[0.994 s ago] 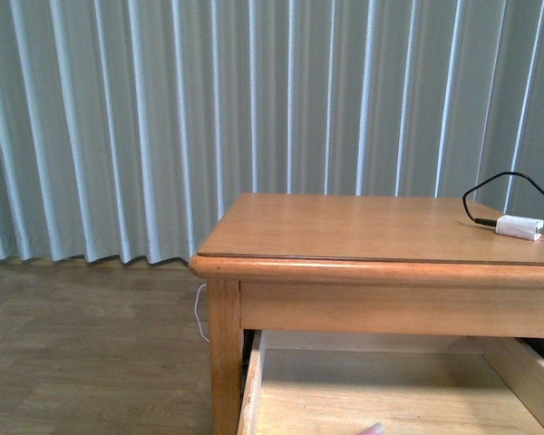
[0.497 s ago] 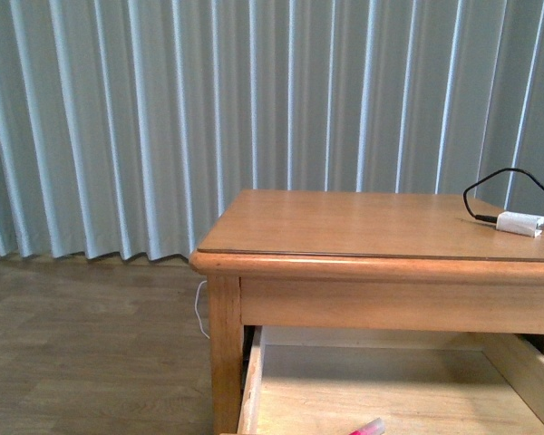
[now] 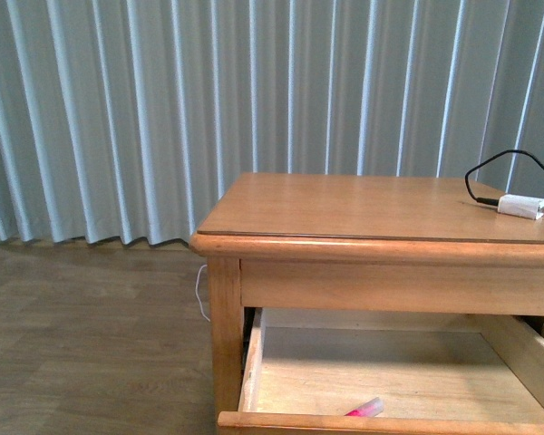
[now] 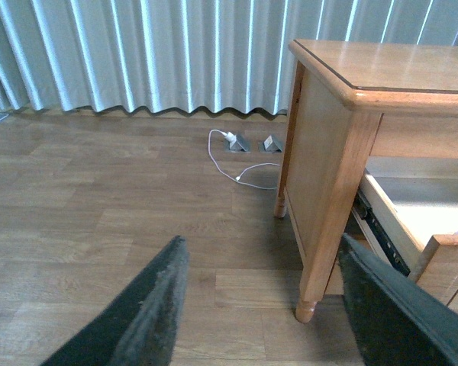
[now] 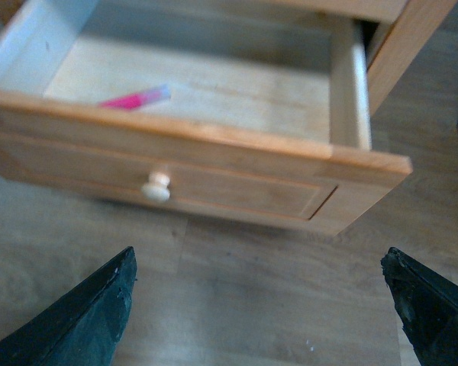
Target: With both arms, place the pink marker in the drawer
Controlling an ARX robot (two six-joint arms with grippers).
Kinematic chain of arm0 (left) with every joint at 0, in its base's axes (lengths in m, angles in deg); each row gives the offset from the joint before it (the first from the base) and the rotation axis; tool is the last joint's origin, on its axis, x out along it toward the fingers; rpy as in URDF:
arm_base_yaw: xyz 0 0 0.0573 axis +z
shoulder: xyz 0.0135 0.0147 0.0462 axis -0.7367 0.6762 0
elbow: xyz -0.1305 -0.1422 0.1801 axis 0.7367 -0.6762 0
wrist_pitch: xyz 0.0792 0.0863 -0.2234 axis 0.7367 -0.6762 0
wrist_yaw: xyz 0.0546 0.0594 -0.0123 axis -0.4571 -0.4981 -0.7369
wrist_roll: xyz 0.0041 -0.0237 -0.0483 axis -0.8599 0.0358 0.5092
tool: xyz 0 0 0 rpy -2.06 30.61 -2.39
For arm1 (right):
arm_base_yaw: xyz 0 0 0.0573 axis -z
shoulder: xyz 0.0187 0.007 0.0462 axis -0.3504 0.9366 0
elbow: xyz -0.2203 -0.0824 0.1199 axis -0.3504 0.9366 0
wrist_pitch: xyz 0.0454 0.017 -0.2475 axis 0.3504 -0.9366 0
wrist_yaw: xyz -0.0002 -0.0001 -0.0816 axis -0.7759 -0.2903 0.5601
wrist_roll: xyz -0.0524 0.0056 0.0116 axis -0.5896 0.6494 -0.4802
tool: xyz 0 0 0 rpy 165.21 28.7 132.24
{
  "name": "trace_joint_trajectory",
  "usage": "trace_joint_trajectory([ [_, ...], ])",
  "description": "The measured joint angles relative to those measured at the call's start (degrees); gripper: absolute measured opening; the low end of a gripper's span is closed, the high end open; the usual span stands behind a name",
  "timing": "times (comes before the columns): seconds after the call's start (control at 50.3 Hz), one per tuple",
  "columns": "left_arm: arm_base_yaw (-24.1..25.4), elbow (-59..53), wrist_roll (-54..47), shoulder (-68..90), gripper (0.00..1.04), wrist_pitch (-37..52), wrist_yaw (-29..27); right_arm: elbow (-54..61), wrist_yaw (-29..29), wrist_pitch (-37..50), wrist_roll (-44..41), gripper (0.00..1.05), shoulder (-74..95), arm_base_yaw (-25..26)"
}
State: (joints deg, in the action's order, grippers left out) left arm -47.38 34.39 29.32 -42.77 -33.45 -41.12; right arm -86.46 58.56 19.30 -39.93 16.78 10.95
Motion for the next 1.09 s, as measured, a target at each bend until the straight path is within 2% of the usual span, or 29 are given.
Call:
trace_joint_trajectory([
  [0.099,0.00,0.00,0.00,0.00,0.77,0.00,0.00,0.39,-1.81,2.71,-2.95,0.96,7.80,1.11],
  [0.159,0.00,0.00,0.00,0.00,0.92,0.00,0.00,0.46,-3.04,7.28,-4.39,0.96,14.99,1.92],
  [0.219,0.00,0.00,-0.04,0.00,1.00,0.00,0.00,0.39,-2.93,11.61,-5.11,0.96,21.00,2.27],
  [0.537,0.00,0.00,-0.04,0.00,0.98,0.00,0.00,-5.57,-0.61,44.24,-2.27,0.96,52.02,1.46],
  [0.676,0.00,0.00,-0.04,0.00,0.98,0.00,0.00,-9.88,0.22,52.63,-1.42,0.96,58.66,2.14],
  [1.094,0.00,0.00,-0.04,0.00,0.98,0.00,0.00,-28.22,4.74,57.86,5.68,0.96,74.88,1.75],
])
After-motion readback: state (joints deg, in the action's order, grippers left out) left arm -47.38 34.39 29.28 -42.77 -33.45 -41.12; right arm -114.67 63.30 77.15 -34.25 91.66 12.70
